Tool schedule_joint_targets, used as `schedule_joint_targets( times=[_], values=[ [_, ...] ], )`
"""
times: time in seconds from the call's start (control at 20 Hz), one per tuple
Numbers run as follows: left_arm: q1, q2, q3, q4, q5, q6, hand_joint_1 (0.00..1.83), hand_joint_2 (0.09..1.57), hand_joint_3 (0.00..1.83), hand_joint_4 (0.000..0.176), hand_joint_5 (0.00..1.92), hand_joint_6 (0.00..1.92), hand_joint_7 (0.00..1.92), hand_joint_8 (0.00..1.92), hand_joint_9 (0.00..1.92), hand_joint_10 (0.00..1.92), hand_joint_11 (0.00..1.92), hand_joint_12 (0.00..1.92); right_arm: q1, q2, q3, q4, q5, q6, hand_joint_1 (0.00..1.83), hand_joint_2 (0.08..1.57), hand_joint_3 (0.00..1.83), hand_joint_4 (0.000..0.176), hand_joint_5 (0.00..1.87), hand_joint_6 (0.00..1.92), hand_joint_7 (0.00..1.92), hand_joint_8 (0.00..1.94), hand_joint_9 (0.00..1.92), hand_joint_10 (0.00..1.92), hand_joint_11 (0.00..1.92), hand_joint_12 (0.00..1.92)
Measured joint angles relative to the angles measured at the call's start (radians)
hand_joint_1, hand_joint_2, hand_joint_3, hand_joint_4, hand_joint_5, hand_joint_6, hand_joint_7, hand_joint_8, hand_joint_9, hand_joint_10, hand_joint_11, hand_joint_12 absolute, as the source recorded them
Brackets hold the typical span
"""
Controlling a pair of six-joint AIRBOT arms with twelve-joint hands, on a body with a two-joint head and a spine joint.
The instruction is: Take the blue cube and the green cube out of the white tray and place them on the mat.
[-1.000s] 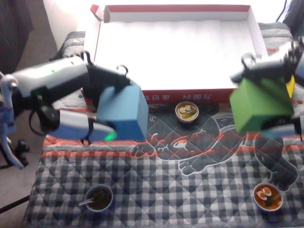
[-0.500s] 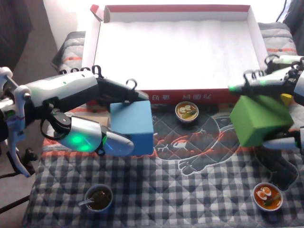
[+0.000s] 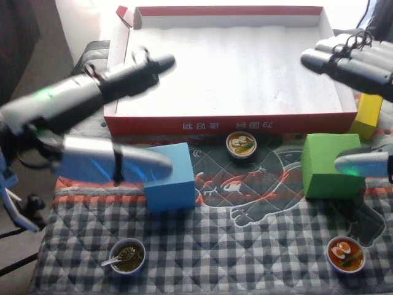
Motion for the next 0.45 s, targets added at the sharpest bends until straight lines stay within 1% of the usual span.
schedule_joint_targets(
  times=[0.05,0.1,0.15,0.2,0.25,0.3,0.35,0.4,0.45],
  values=[
    [0.014,0.010,0.005,-0.001,-0.055,-0.066,0.55,0.87,0.01,0.176,0.00,0.00,0.10,0.00,0.15,0.01,0.00,0.49,0.000,-0.002,-0.006,0.013,0.026,0.001,0.45,1.13,0.00,0.027,0.16,0.01,0.14,0.01,0.14,0.01,0.15,0.07],
    [0.022,0.013,0.008,0.000,-0.092,-0.109,0.58,0.88,0.00,0.176,0.00,0.00,0.09,0.00,0.19,0.01,0.00,0.81,0.000,-0.001,-0.006,0.014,0.051,0.001,0.45,1.16,0.01,0.022,0.18,0.01,0.17,0.01,0.16,0.01,0.16,0.08],
    [0.028,0.015,0.013,0.002,-0.130,-0.149,0.61,0.89,0.00,0.157,0.00,0.00,0.11,0.01,0.16,0.01,0.00,0.60,0.000,-0.001,-0.007,0.016,0.083,0.001,0.38,1.19,0.01,0.025,0.23,0.01,0.24,0.01,0.22,0.01,0.15,0.08],
    [0.036,0.020,0.015,0.005,-0.162,-0.186,0.64,0.90,0.00,0.142,0.01,0.00,0.14,0.02,0.16,0.02,0.00,0.56,0.000,-0.001,-0.010,0.024,0.111,0.001,0.36,1.21,0.01,0.006,0.26,0.01,0.26,0.01,0.23,0.01,0.18,0.09],
    [0.046,0.028,0.018,0.013,-0.196,-0.230,0.67,0.90,0.00,0.150,0.01,0.00,0.09,0.02,0.09,0.02,0.00,0.32,0.000,0.002,-0.015,0.034,0.147,0.000,0.36,1.24,0.00,0.000,0.24,0.00,0.27,0.00,0.27,0.01,0.22,0.09],
    [0.065,0.031,0.025,0.023,-0.248,-0.294,0.68,0.90,0.00,0.155,0.02,0.00,0.08,0.01,0.05,0.01,0.00,0.23,0.000,0.010,-0.021,0.042,0.190,0.000,0.37,1.27,0.01,0.030,0.22,0.00,0.28,0.00,0.30,0.01,0.24,0.09],
    [0.090,0.032,0.032,0.026,-0.299,-0.364,0.68,0.88,0.00,0.139,0.07,0.00,0.12,0.00,0.08,0.00,0.00,0.24,0.000,0.016,-0.027,0.053,0.229,-0.008,0.41,1.31,0.01,0.033,0.25,0.00,0.34,0.00,0.37,0.01,0.32,0.09],
    [0.106,0.032,0.039,0.028,-0.341,-0.407,0.74,0.87,0.00,0.140,0.08,0.00,0.09,0.00,0.05,0.00,0.00,0.21,0.000,0.022,-0.034,0.067,0.257,-0.015,0.42,1.35,0.00,0.032,0.26,0.00,0.37,0.00,0.42,0.01,0.34,0.07],
    [0.129,0.032,0.048,0.018,-0.407,-0.460,0.75,0.89,0.00,0.130,0.10,0.00,0.13,0.01,0.14,0.00,0.00,0.38,0.000,0.024,-0.038,0.076,0.300,-0.028,0.43,1.34,0.00,0.032,0.26,0.00,0.40,0.01,0.41,0.00,0.33,0.06]
  ],
)
